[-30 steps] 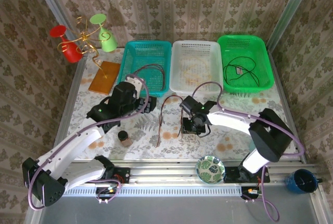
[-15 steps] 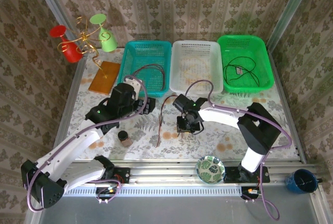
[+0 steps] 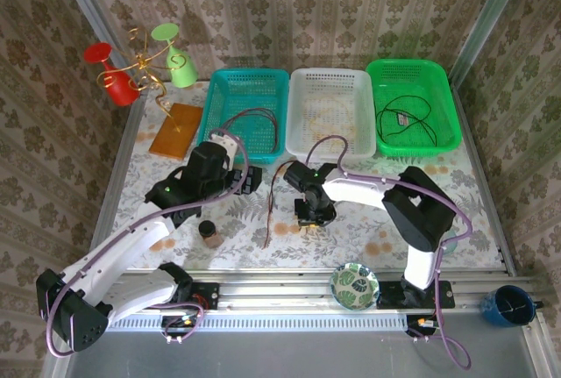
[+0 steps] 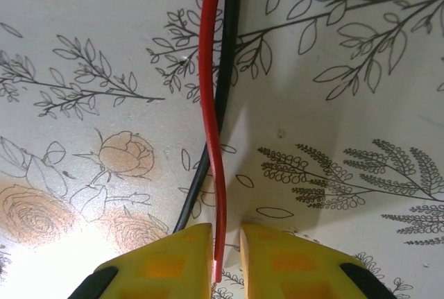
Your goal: Untangle the cables
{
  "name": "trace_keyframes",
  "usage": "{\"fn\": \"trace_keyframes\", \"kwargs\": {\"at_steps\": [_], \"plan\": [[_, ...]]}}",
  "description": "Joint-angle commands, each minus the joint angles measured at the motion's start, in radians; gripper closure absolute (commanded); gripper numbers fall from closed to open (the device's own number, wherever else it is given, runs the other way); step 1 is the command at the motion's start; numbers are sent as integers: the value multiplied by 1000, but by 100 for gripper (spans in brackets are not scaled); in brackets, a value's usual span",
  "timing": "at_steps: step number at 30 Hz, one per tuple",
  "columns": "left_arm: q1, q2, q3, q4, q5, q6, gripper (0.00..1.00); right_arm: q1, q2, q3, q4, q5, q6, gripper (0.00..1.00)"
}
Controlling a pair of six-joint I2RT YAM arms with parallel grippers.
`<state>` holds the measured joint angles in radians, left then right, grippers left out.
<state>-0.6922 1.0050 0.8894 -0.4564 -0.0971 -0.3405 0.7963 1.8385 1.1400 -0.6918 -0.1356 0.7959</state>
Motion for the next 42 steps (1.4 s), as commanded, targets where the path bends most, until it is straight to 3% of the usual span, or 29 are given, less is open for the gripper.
{"fn": "trace_keyframes", "kwargs": {"at_steps": [1,10,21,27,35,42], "plan": [[0,-8,-9,28,12,-20,11,10,60,22,-26,-15,2,82],[-6,-5,-6,34,10,-20,11,10,34,14,-1,-39,-17,100],[-49,-38,-66,168,58,95,17,-10,-328,-183,210,-93,-29,100],[-71,-48,-107,255,96,169,22,-77,-463,-250,309,-224,2,100],[-148,-8,-168,360,189,375,29,-154,-529,-271,374,-356,23,100],[-168,26,-218,528,325,377,32,-227,-571,-325,547,-460,145,100]]}}
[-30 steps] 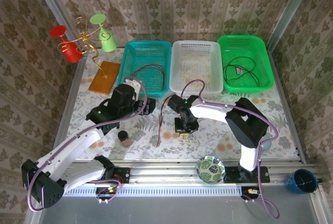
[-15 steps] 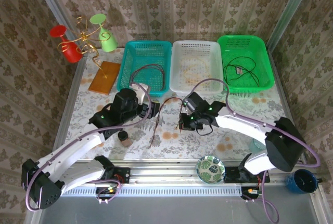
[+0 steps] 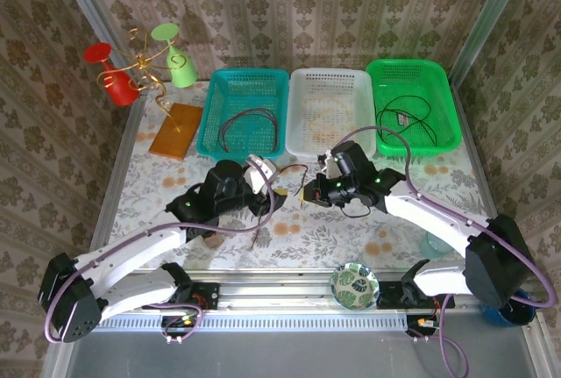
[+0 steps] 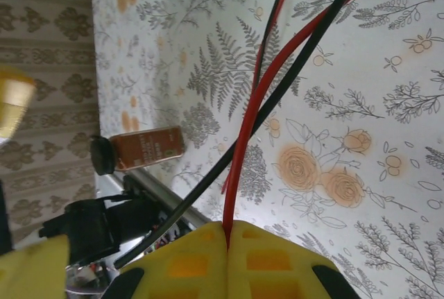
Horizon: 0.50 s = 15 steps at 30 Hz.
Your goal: Untangle the cables
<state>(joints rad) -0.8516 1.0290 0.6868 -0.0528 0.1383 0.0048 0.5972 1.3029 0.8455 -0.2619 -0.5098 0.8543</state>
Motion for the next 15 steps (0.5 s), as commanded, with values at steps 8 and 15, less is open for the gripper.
{"fn": "trace_keyframes", "kwargs": {"at_steps": [8,15], "plan": [[25,-1,-60,271,123,-117,43,-82,-78,-56,305,-109,212,100],[55,-2,-60,352,162,-184,41,-106,-110,-46,353,-95,250,100]]}}
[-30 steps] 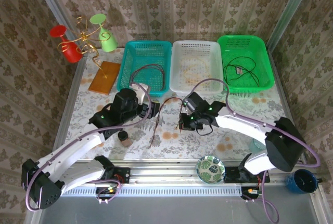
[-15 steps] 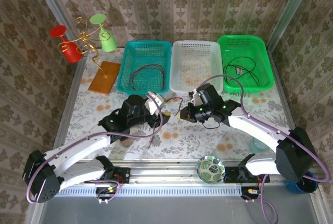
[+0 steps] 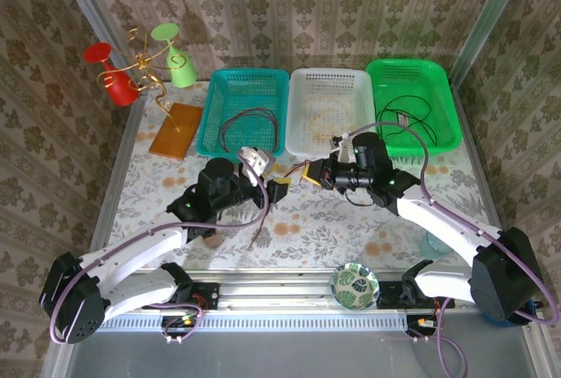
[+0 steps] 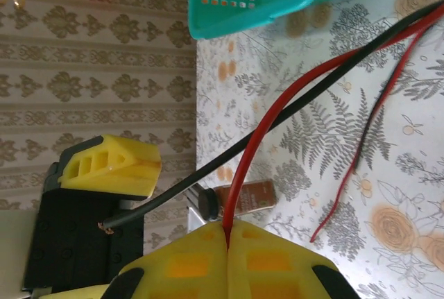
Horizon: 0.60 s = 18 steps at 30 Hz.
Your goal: Untangle the cables
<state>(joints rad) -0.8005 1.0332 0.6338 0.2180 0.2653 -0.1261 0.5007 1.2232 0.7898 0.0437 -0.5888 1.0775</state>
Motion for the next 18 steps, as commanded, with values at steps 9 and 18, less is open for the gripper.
{"fn": "trace_keyframes", "kwargs": {"at_steps": [9,18], "plan": [[1,56,-24,266,81,-145,45,-21,-49,-16,132,-1,92,100],[-1,107,4,273,116,-199,50,-21,-67,-26,150,7,110,100]]}}
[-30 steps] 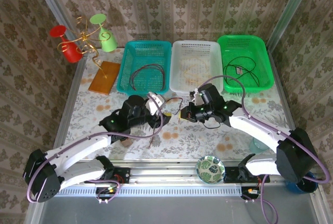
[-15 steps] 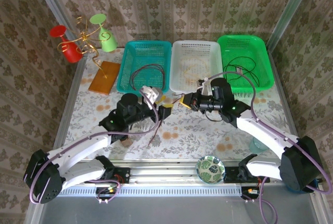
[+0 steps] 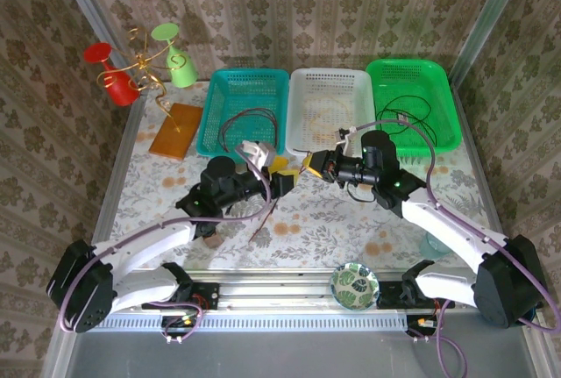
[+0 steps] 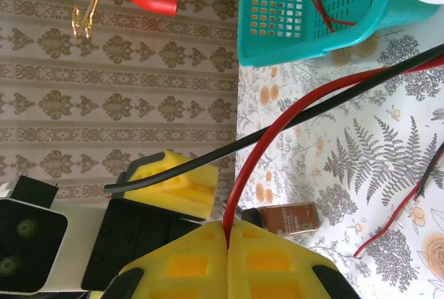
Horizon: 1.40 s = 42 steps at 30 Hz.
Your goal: Untangle the cables
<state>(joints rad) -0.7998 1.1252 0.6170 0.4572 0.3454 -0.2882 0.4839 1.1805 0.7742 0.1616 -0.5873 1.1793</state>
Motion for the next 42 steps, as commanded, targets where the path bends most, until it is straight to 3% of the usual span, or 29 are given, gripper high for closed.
{"fn": "trace_keyframes", "kwargs": {"at_steps": [1,15,21,27,35,42], "plan": [[-2,22,27,32,41,-42,52,-4,-26,-12,33,5,8,100],[-2,111,69,106,84,-82,59,-4,-37,-21,30,-10,7,100],[0,120,62,156,95,-109,48,-4,-39,-25,21,-2,-1,100],[1,117,61,149,99,-112,48,-5,-35,-26,23,1,-1,100],[1,146,70,145,95,-123,64,-4,-36,-25,36,-8,6,100],[2,154,76,129,84,-119,71,-5,-41,-27,35,-10,7,100]]}}
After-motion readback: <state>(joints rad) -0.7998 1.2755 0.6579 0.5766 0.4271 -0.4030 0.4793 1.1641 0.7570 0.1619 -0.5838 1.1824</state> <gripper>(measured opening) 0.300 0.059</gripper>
